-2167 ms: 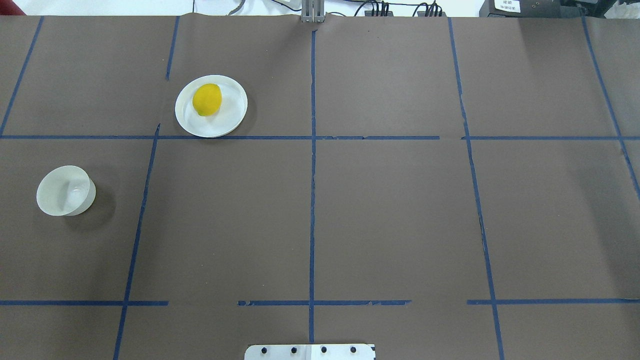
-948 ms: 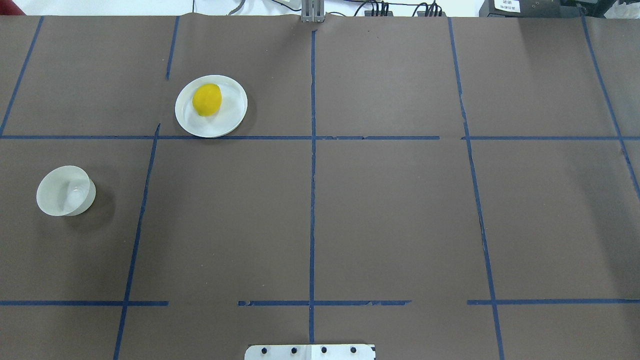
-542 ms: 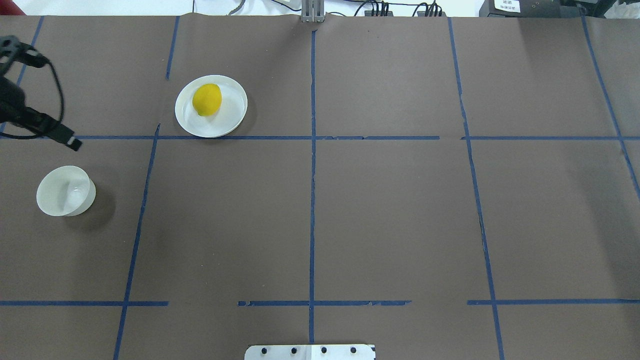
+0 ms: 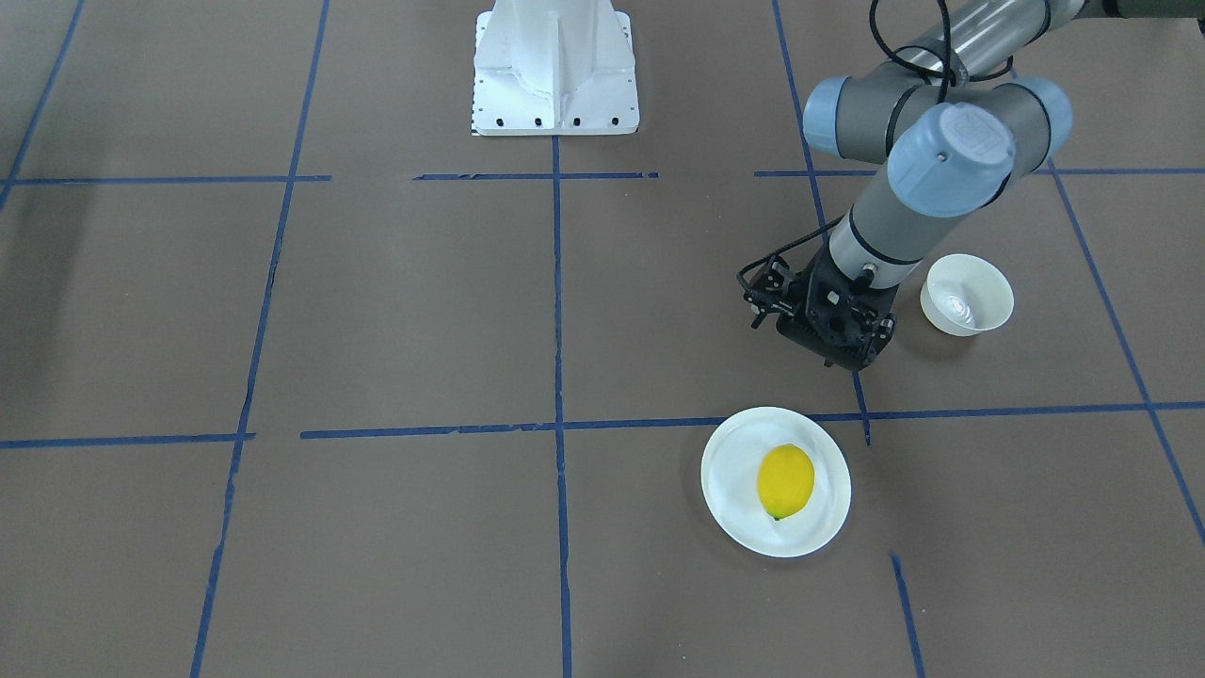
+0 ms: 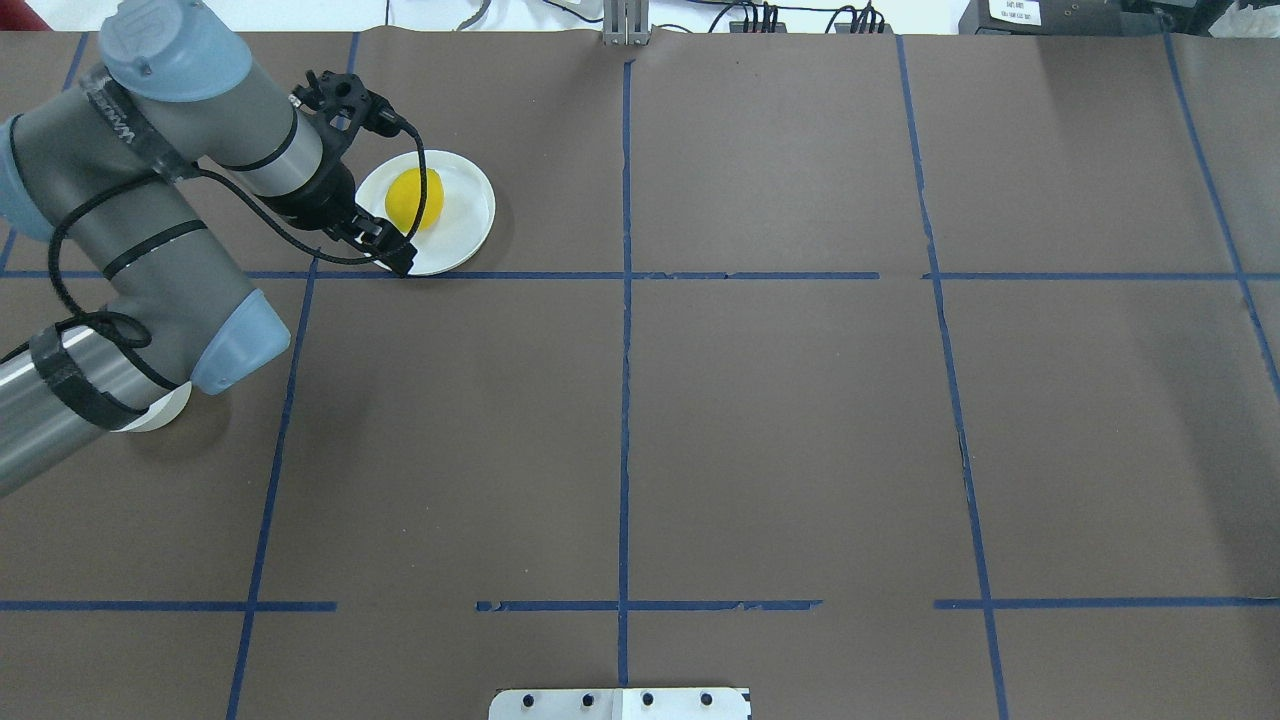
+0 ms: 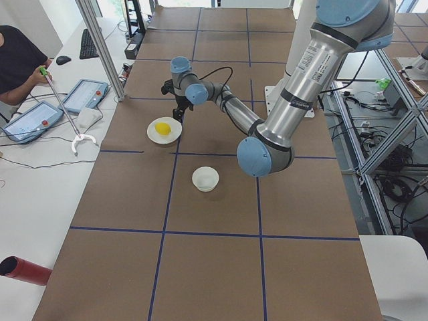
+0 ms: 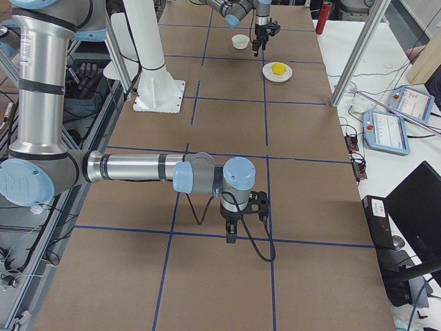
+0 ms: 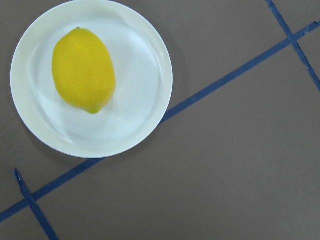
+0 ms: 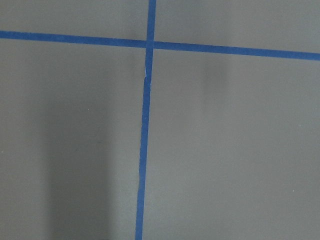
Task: Move lemon from plate to bowl
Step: 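Move the left gripper over the yellow lemon on the white plate, then lower the left gripper and close it around the yellow lemon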
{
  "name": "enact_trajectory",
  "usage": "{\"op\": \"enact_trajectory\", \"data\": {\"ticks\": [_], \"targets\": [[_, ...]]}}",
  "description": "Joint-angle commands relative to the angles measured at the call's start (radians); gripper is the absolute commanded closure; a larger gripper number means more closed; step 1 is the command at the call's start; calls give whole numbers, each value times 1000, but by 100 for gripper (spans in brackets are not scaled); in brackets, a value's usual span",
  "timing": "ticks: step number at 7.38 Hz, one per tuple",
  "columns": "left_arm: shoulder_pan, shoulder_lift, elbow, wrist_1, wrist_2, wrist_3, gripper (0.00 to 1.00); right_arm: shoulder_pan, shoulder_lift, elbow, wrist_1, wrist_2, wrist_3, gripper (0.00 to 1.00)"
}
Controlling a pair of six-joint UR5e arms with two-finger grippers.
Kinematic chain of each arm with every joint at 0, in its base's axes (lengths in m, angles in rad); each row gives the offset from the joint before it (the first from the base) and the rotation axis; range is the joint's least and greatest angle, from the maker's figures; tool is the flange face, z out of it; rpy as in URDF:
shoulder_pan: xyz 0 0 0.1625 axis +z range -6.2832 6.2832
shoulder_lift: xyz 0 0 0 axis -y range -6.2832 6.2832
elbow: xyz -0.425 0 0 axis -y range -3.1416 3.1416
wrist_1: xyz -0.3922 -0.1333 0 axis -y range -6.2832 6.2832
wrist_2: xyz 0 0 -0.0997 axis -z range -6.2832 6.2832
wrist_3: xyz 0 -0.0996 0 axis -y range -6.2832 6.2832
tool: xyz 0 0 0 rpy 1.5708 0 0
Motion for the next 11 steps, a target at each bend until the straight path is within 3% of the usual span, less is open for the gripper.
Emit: {"op": "enact_trajectory", "data": {"ticks": [1, 4, 9, 11], "targets": [[0, -67, 192, -147, 116, -9, 1, 0, 0, 0, 0, 0, 0, 0], [-13, -169, 389, -265, 116, -136, 2, 0, 0, 0, 0, 0, 0, 0], [-1, -191, 499, -355, 116, -138, 2, 0, 0, 0, 0, 0, 0, 0], [10, -189, 504, -367, 116, -138, 9, 0, 0, 0, 0, 0, 0, 0]]}}
